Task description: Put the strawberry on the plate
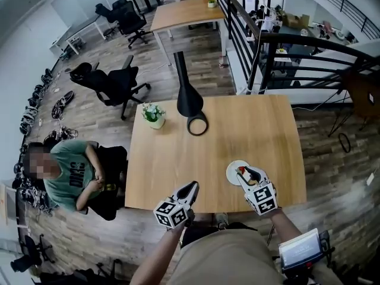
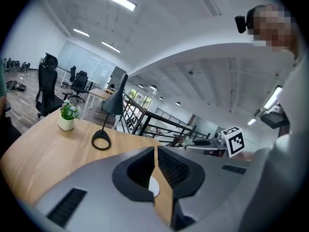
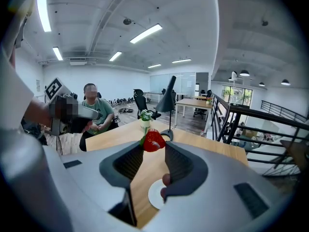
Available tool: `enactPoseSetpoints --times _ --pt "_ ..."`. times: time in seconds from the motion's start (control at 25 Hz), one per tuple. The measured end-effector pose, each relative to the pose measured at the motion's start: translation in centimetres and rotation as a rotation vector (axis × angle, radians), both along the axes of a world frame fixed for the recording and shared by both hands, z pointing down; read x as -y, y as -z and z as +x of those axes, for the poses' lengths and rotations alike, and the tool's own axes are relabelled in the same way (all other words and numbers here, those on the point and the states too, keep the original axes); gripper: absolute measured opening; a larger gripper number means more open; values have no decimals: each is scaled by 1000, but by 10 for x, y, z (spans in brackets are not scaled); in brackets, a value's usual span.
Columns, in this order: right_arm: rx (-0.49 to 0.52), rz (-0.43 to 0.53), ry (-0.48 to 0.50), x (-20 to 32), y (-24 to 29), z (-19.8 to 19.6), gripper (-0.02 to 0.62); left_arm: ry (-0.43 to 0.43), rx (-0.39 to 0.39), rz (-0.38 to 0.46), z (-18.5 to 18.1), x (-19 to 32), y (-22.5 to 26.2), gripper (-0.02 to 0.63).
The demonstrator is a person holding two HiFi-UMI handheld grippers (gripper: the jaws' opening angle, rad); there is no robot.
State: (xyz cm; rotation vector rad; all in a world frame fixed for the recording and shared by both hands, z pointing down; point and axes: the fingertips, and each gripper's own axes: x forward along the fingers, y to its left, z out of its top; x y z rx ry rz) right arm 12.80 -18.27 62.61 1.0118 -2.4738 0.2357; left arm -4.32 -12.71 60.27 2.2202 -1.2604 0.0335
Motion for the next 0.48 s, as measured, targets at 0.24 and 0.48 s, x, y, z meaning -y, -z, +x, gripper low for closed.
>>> enactPoseSetpoints --times 0.24,0.48 --pt "-50 -51 0 1 -28 3 149 -4 -24 45 5 12 5 6" --pt "-108 -100 -25 -1 -61 23 149 -55 -22 26 28 23 -15 8"
